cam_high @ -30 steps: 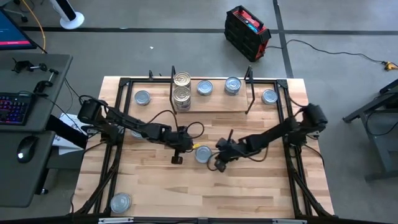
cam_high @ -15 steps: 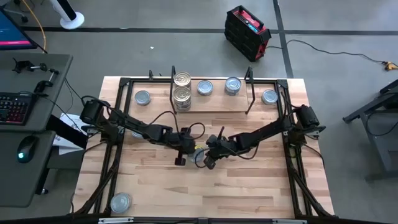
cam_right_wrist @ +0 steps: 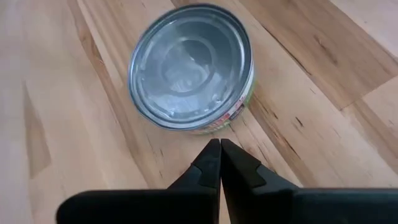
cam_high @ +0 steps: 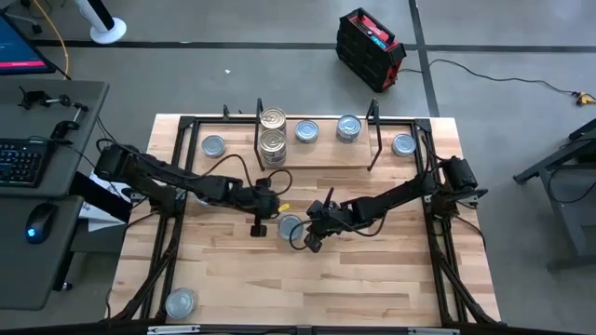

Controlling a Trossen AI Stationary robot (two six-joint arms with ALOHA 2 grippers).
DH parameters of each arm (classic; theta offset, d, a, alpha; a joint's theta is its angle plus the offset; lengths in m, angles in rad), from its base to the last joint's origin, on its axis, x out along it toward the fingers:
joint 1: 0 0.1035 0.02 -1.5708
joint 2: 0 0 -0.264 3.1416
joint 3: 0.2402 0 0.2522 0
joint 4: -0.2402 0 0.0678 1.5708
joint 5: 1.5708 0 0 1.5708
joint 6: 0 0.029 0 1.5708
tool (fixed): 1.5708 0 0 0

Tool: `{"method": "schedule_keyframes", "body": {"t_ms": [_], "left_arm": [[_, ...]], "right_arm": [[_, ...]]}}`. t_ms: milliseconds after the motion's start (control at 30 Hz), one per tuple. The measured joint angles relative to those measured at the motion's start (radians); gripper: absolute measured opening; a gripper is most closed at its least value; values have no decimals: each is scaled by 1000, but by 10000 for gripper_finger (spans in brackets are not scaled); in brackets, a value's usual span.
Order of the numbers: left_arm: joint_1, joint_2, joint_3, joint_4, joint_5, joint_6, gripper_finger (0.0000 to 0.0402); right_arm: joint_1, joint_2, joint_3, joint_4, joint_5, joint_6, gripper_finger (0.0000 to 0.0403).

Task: Stack canned seafood by type on shelf
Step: Put the green white tuna can on the shelf

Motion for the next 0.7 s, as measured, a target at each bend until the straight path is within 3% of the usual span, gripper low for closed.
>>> {"method": "schedule_keyframes", "body": {"t_ms": [267,700], "left_arm": [[-32,13,-213,211,37,-167,0],[-69,113,-248,473,36,-190,0]], "right_arm": [[0,42,-1,9,2,-17,0],[-5,89,15,95,-13,-18,0]]}}
